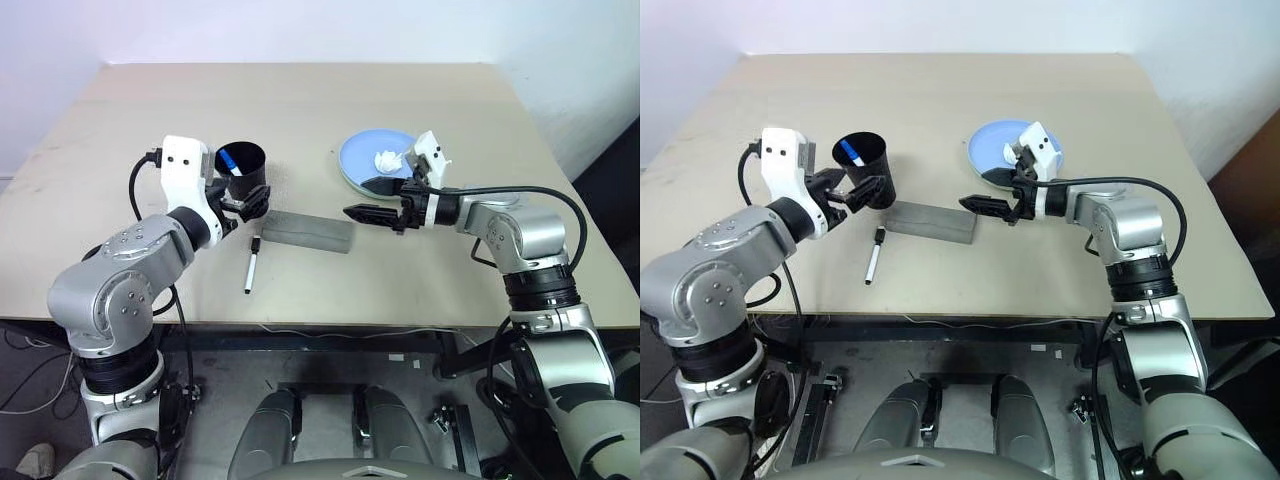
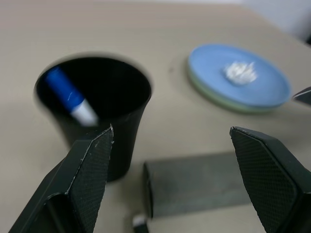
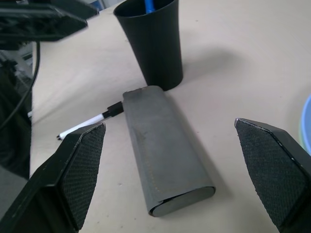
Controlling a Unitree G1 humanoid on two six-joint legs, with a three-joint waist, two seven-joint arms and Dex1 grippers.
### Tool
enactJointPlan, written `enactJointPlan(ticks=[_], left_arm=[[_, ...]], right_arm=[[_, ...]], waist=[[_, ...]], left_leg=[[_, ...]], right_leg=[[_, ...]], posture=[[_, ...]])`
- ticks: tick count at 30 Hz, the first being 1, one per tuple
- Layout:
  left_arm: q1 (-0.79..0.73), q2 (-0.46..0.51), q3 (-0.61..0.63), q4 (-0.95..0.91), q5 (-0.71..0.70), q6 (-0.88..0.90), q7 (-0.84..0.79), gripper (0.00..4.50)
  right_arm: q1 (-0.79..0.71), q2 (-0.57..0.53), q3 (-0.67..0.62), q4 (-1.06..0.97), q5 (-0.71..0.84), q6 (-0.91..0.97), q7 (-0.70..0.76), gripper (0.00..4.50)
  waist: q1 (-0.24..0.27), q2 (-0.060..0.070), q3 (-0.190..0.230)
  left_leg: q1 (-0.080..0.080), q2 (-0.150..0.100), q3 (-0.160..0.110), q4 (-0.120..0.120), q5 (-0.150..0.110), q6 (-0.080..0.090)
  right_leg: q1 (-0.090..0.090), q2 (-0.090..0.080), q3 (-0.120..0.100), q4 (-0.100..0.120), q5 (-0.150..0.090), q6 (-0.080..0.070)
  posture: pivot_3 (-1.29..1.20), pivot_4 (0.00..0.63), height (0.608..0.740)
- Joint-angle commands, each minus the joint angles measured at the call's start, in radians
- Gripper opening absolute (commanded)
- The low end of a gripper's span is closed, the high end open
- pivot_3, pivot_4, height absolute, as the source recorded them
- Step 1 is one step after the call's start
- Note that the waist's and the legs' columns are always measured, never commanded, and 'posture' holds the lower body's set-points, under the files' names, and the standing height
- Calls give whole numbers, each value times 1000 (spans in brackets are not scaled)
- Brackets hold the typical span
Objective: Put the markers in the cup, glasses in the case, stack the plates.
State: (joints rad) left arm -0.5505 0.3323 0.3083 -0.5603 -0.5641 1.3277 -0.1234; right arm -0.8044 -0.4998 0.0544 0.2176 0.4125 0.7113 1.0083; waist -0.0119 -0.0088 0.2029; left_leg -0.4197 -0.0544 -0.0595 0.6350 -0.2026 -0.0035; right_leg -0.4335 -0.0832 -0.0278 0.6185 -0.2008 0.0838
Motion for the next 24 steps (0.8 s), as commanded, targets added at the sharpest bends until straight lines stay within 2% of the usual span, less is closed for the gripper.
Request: enactJointPlan(ticks=[1,6,10,15,21,24], left_arm=[[-14,-25,48,-51,9,136,58,4022],[15,-19,40,-38,56,275,97,4022],[67,30,-47,-5,87,287,111,4022],[64,25,-76,38,110,287,116,4022],[19,2,-136,92,153,287,123,4022],[-11,-52,-122,141,177,287,151,4022]], right_arm=[[-31,-23,-2,-18,3,-16,31,4500],[-25,-40,-15,-22,6,-42,64,4500],[-9,-62,-20,-54,30,-58,117,4500],[19,-86,-26,-143,62,-75,168,4500],[22,-93,-24,-164,54,-66,145,4500],[14,-85,-40,-147,63,-46,117,4500]], waist=[[0,0,0],[0,0,0],[-1,0,0],[2,-1,0],[2,-1,0],[5,-1,0]], left_leg=[[0,0,0,0,0,0],[0,0,0,1,0,0],[0,0,0,0,0,0],[0,0,-1,0,0,0],[0,0,0,0,0,0],[0,0,-1,0,0,0]], right_leg=[[0,0,0,0,0,0],[1,0,0,0,0,0],[1,0,0,-1,0,0],[1,0,0,-2,0,0],[1,-1,0,-3,0,-1],[1,-1,0,-3,0,-1]], posture=[[0,150,735],[0,150,735],[0,150,735],[0,150,735],[0,150,735],[0,150,735]])
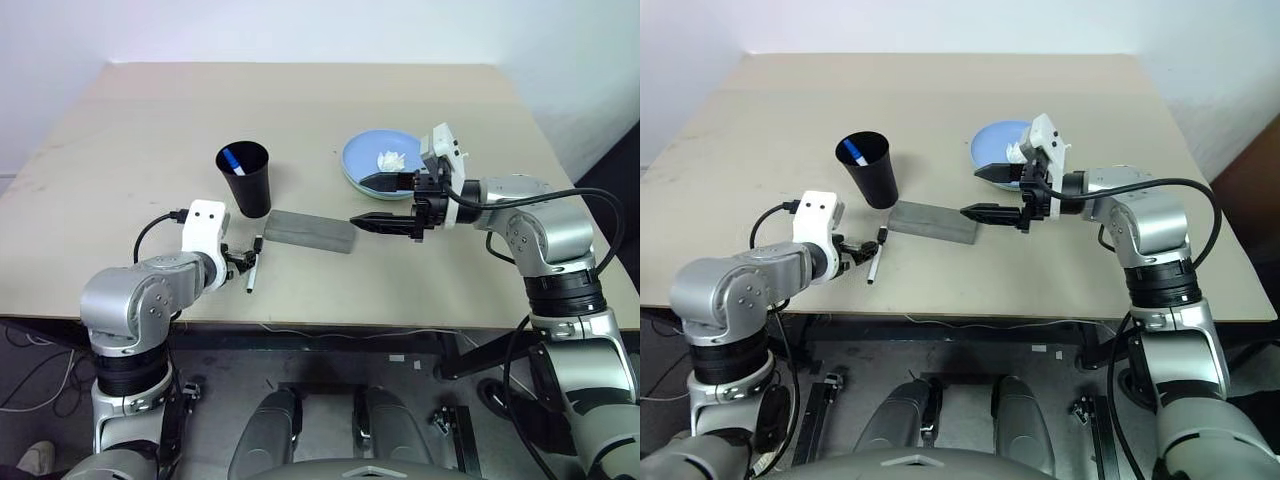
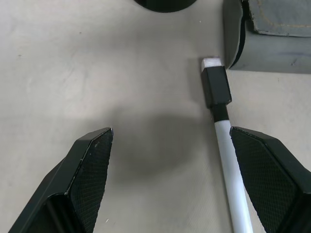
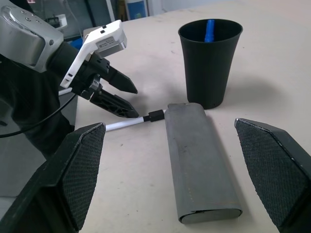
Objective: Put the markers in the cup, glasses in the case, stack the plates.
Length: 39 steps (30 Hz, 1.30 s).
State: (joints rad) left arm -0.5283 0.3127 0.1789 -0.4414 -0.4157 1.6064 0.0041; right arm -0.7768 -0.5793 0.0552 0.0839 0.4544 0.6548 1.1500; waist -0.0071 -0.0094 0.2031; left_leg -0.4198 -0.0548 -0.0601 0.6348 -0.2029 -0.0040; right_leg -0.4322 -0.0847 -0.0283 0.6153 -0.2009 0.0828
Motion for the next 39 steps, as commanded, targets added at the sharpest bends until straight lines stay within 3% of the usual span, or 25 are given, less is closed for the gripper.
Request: enactJointPlan(ticks=[1,5,9,21,25,33,34,39], left_arm=[[-40,-46,13,36,38,8,34,4022],[-36,-72,25,81,36,8,63,4022],[-75,58,-128,168,-63,8,44,4022],[-76,32,-39,225,-205,8,228,4022],[-96,-16,9,251,-246,8,287,3164],[-118,-51,58,261,-316,8,383,436],[-121,-52,65,260,-322,8,396,264],[-159,-36,72,273,-373,8,437,266]], right_arm=[[-18,0,-50,-7,32,24,-35,4500],[-12,16,-67,-11,51,49,-71,4500],[8,19,-56,-17,43,40,-93,4500],[10,30,-41,-6,34,23,-116,4500],[4,29,-39,6,30,12,-114,4500],[-7,36,-36,28,22,-5,-115,4500],[-7,37,-35,31,20,-8,-117,4500],[-15,42,-37,43,19,-10,-122,4500]], waist=[[0,0,0],[-3,0,0],[-2,0,0],[-3,0,0],[-3,0,0],[15,0,0],[18,0,0],[20,0,0]], left_leg=[[0,0,0,0,0,0],[0,-1,0,-1,0,0],[1,0,0,-2,0,0],[8,0,0,-2,0,0],[8,0,0,-2,0,-1],[8,-1,1,-2,0,0],[7,-1,1,-2,0,-1],[5,-2,1,-2,0,-1]], right_leg=[[0,0,0,0,0,0],[0,-1,0,-1,0,0],[0,0,0,1,0,0],[6,-2,0,0,-2,1],[6,-2,0,0,-2,1],[7,-3,0,-2,-1,2],[7,-3,0,-2,-2,3],[5,-3,0,-3,-1,3]], posture=[[0,150,735],[0,150,735],[0,150,735],[0,150,735],[0,150,735],[0,150,735],[0,150,735],[0,150,735]])
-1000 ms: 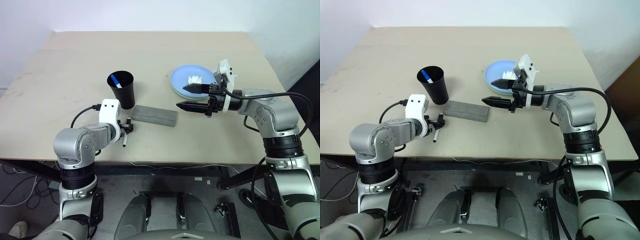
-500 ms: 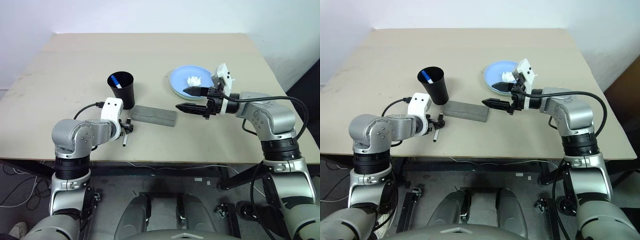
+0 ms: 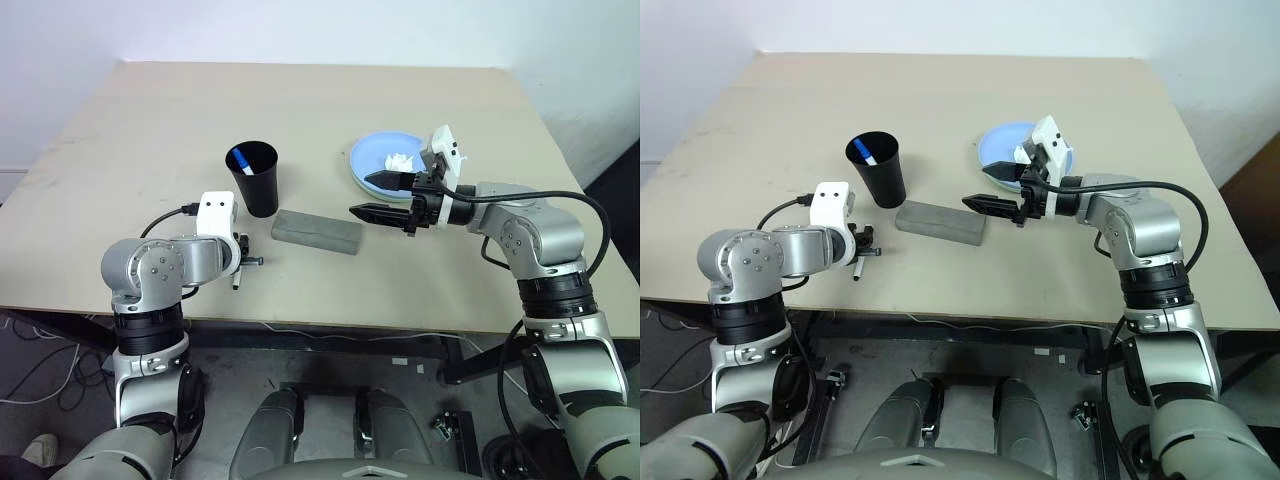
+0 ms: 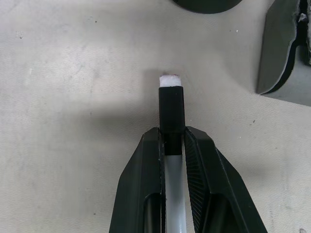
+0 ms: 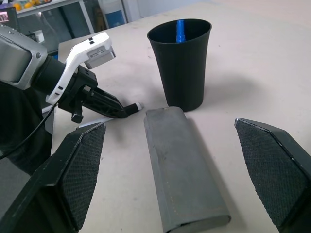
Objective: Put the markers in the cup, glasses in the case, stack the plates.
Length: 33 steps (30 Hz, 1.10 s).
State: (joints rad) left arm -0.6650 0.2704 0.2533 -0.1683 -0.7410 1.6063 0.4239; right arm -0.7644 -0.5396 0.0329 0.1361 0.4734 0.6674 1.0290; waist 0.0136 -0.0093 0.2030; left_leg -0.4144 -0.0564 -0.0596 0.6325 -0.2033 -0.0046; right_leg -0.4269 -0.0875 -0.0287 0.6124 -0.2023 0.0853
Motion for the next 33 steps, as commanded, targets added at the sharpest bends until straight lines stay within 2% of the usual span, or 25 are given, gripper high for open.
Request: enactJointPlan(ticks=[1,4,8,12,16,17,19,21,24,30,33], left_arm=[[-28,20,-16,-4,-59,8,13,266],[-40,72,-64,-27,-110,8,-4,266],[-83,157,-148,-76,-223,8,-109,266],[-146,237,-234,-173,-215,-7,-273,266],[-159,326,-332,-228,-108,-178,-428,266],[-152,372,-393,-246,-26,-280,-471,266],[-108,397,-462,-248,161,-581,-528,266],[-81,370,-472,-216,265,-750,-536,266],[-67,271,-459,-147,359,-878,-499,266],[-38,145,-480,-31,636,-1202,-399,266],[-44,92,-446,34,714,-1311,-350,266]], right_arm=[[-28,3,-15,-7,0,-23,-1,4500],[-33,4,-14,1,-3,-28,-1,4500],[-42,7,-16,13,1,-31,-1,4500],[-48,11,-11,16,3,-33,2,4500],[-53,13,-13,10,8,-28,4,4500],[-53,12,-15,8,10,-27,4,4500],[-52,12,-18,0,14,-25,2,4500],[-51,10,-18,-3,13,-27,2,4500],[-48,6,-22,-12,13,-24,-3,4500],[-26,-8,-19,-35,2,-26,-15,4500],[-20,-10,-24,-49,11,-16,-20,4500]], waist=[[-1,0,0],[-2,0,0],[-3,0,0],[-3,0,0],[-4,0,0],[-4,0,0],[-5,0,0],[-2,0,0],[4,0,0],[1,0,0],[0,0,0]], left_leg=[[0,0,0,0,0,0],[-2,0,0,0,0,0],[-3,0,0,0,0,0],[-6,0,0,0,0,0],[-7,0,1,-1,0,0],[-8,0,1,-1,0,1],[-8,0,1,-2,0,1],[-8,1,2,-2,0,0],[-10,1,1,-1,0,1],[-12,0,2,-1,0,1],[-12,1,2,-1,0,1]], right_leg=[[0,0,0,0,0,0],[-2,0,0,0,0,0],[-3,0,0,0,2,-3],[-6,0,0,0,1,-3],[-6,0,0,-1,0,-5],[-7,0,0,-1,0,-6],[-8,1,1,-1,0,-6],[-9,0,2,-2,0,-7],[-9,0,1,-3,0,-7],[-10,0,1,-4,2,-3],[-10,0,0,-3,2,-3]], posture=[[0,150,735],[0,150,735],[0,150,735],[0,150,735],[0,150,735],[0,150,735],[0,150,735],[0,150,735],[0,150,735],[0,150,735],[0,150,735]])
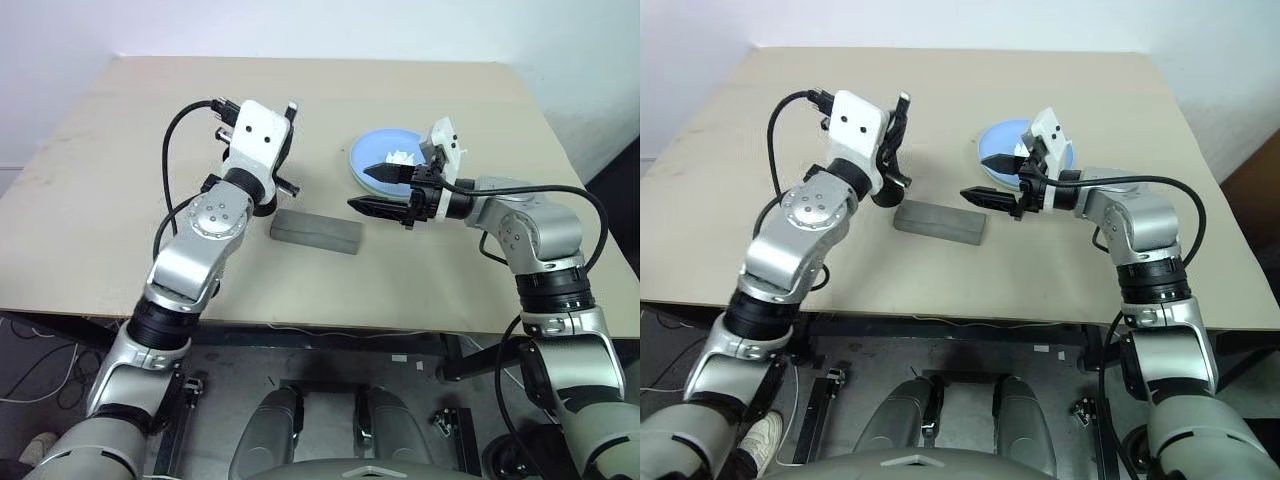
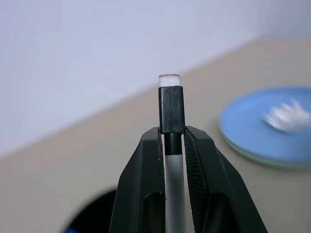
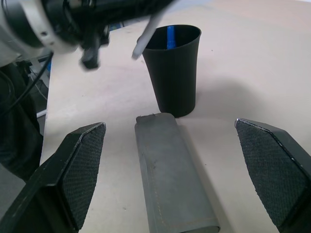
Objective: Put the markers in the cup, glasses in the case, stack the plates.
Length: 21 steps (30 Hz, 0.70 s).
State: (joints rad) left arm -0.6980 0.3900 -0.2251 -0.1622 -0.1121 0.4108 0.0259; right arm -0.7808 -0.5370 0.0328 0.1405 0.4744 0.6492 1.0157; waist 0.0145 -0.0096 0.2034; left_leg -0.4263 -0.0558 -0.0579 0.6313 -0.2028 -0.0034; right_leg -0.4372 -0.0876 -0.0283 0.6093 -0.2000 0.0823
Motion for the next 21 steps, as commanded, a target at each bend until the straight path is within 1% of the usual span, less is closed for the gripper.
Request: enactJointPlan(ticks=[1,3,6,8,13,21], left_arm=[[-16,-42,45,49,103,-149,61,266],[-23,-59,59,79,137,-193,72,266],[-15,-60,59,113,185,-277,61,266],[-8,-63,70,137,211,-302,67,266],[-8,-105,134,227,248,-344,144,266],[7,-143,143,325,270,-450,127,266]], right_arm=[[-3,-14,-26,-58,13,6,-8,4500],[-2,-15,-27,-62,14,8,-10,4500],[5,-14,-18,-72,5,5,-16,4500],[7,-13,-18,-77,6,7,-17,4500],[5,-7,-12,-75,2,4,-22,4500],[-7,-4,-3,-65,-4,-2,-22,4500]], waist=[[-1,0,0],[-1,0,0],[-1,0,0],[-1,0,0],[-1,0,0],[-1,0,0]], left_leg=[[0,0,0,0,0,0],[0,0,0,1,0,0],[0,0,0,2,0,0],[0,0,0,2,0,0],[0,0,0,2,0,0],[0,0,0,3,0,0]], right_leg=[[0,0,0,0,0,0],[0,0,0,1,0,0],[0,0,0,2,0,0],[0,1,0,2,0,0],[0,1,0,2,1,2],[1,1,-1,3,2,3]], posture=[[0,150,735],[0,150,735],[0,150,735],[0,150,735],[0,150,735],[0,150,735]])
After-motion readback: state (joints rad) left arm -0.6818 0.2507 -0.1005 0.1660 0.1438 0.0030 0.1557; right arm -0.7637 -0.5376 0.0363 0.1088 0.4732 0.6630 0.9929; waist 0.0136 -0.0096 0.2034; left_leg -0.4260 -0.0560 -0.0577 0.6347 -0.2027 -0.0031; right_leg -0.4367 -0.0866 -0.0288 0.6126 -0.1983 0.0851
